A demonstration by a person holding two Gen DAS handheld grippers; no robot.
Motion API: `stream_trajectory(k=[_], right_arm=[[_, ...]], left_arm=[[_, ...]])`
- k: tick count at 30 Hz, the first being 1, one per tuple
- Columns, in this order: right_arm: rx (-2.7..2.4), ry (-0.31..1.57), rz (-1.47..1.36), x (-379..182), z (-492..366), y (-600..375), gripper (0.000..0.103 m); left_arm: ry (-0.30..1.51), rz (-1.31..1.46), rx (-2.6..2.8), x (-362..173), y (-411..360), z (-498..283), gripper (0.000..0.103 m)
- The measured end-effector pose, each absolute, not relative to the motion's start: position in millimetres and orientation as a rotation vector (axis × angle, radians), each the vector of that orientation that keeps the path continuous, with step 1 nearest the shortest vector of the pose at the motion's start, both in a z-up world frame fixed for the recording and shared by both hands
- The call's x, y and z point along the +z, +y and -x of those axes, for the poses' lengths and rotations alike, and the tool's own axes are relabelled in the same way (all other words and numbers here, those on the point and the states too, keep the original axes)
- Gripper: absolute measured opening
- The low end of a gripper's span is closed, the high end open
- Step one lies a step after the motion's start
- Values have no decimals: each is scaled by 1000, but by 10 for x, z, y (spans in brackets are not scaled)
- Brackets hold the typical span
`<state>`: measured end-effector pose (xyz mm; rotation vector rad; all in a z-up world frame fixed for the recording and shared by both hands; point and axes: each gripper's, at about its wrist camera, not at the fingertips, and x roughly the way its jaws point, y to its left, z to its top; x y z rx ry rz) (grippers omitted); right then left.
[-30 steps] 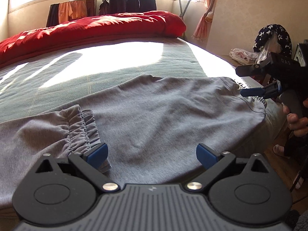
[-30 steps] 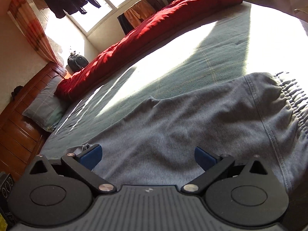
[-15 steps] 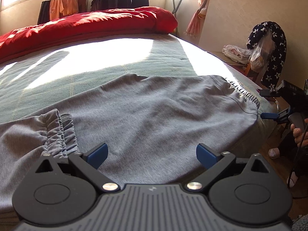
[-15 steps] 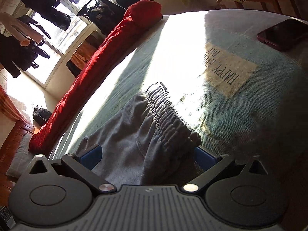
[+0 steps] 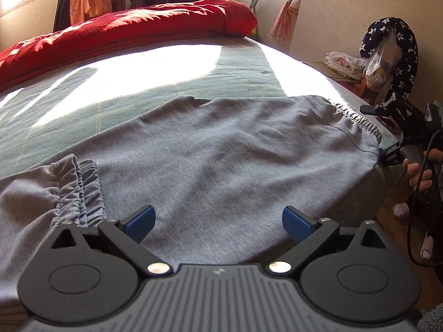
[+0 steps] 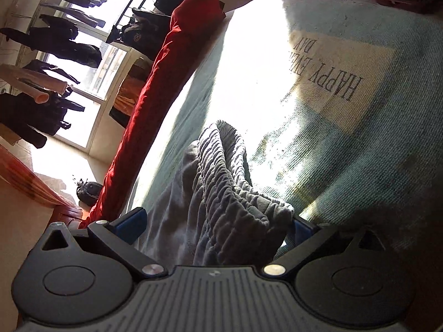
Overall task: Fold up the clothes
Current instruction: 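Roll the right gripper and close it on the elastic waistband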
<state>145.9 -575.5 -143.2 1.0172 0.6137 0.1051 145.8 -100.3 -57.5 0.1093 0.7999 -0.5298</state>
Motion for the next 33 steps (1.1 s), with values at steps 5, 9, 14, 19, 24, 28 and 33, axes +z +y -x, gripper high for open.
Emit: stream_trajectory(k=[5, 9, 14, 19, 24, 28, 33], right_arm=[[144, 592, -1027, -1498, -1291, -5672, 103], [139, 553, -1055, -1519, -1365, -5726, 103], [88, 524, -1036, -1443, -1601, -5817, 103], [131, 584, -1048, -1473, -1482, -5681, 103], [178, 571, -1086, -1534, -1392, -5607, 103], [144, 540, -1099, -1520, -1550, -5672, 103], [163, 524, -1039, -1557, -1537, -5646, 103]], left_arm=[[810, -101, -534, -611, -986, -1491, 98], [807, -99, -534, -607, -979, -1482, 98], [801, -91, -530, -595, -929, -1459, 98], [809, -79, -519, -627, -892, -1503, 98], [813, -83, -534, -654, -921, -1527, 98], [805, -91, -548, -645, -920, -1476, 98], [809, -70, -524, -651, -838, -1503, 98]])
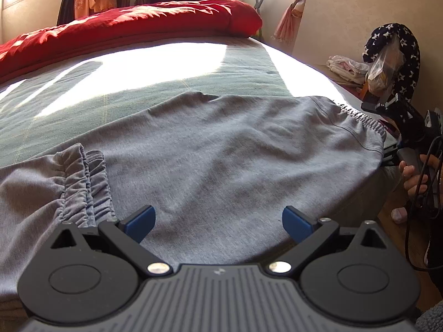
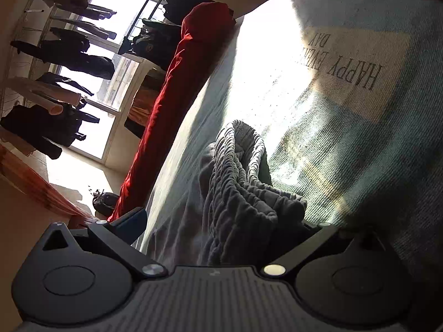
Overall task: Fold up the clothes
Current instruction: 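Roll the right gripper and close it on the elastic waistband, then lift the grey waistband up with the right gripper over the pants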
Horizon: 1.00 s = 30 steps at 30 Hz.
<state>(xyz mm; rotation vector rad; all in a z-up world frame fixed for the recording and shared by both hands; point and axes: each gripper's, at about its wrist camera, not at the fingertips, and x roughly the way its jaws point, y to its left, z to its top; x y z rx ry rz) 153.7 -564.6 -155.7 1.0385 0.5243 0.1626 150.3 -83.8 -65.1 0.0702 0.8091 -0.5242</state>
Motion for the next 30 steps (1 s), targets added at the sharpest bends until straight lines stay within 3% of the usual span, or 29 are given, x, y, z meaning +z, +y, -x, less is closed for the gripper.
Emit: stream_trajectory(k=[4, 12, 14, 16, 18, 30], right_arm=[[157, 528, -986, -1594, -1472, -5636, 94], [129, 582, -894, -1536, -1542, -5531, 94], [115, 579, -884, -1542, -1507, -5531, 88], [90, 583, -906, -1573, -1455, -5592, 67], [78, 587, -975, -1639, -1403, -5694, 54], [-51, 653, -746, -1134, -1392, -5367, 42]], left_arm=[[818, -64, -520, -677, -842, -1523, 98], [817, -71, -534, -687, -842, -1447, 98], [807, -74, -535, -660, -811, -1433, 98], [800, -81, -533, -629, -771, -1431, 98], [795, -92, -526, -604, -735, -1438, 98], [801, -150, -509, -531, -473, -1437, 98]])
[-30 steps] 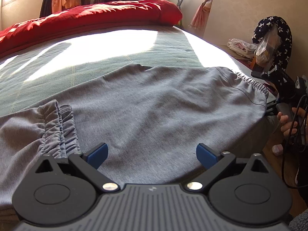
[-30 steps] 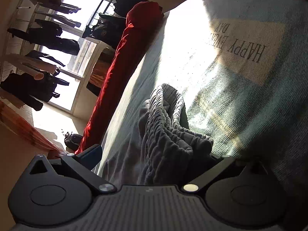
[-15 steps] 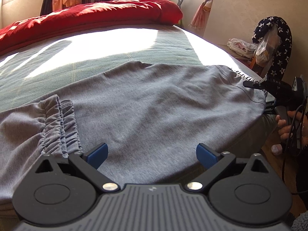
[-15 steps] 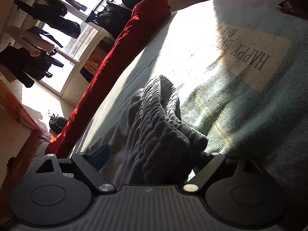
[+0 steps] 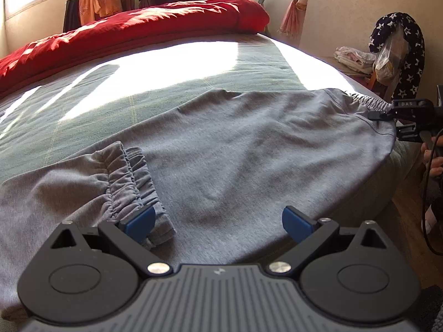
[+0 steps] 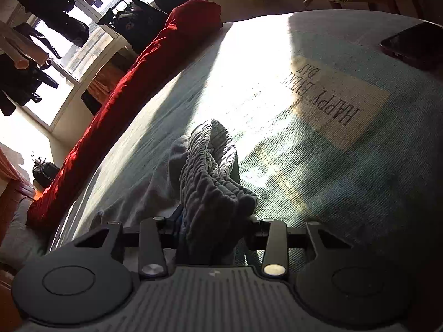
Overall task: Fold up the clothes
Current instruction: 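Lift the grey waistband up with the right gripper over the pants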
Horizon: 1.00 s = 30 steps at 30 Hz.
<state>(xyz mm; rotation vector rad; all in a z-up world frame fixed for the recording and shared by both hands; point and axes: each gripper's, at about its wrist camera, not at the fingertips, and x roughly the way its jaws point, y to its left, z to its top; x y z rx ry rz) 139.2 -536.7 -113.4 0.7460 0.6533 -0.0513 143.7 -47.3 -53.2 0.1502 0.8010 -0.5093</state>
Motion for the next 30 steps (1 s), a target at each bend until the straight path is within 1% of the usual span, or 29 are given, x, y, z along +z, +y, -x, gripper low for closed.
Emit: stream_trajectory(k=[4, 8, 14, 20, 30], right_arm=[[-40, 639, -683, -872, -1377, -5276, 36], [-34, 648, -604, -673, -1422, -5141, 36], [-32, 642, -577, -562, -1429, -5027, 35], [11, 610, -517, -332, -1412, -4848, 34], [148, 576, -382, 179, -1557, -4241, 32]], left_arm=[[799, -125, -540, -496, -386, -1437, 98], [801, -77, -585, -442, -328, -1436, 98], [766, -106, -584, -377, -329, -1374, 98], [755, -113, -594, -348, -300, -1349, 98], [723, -116, -573, -257, -47, -1285, 98]])
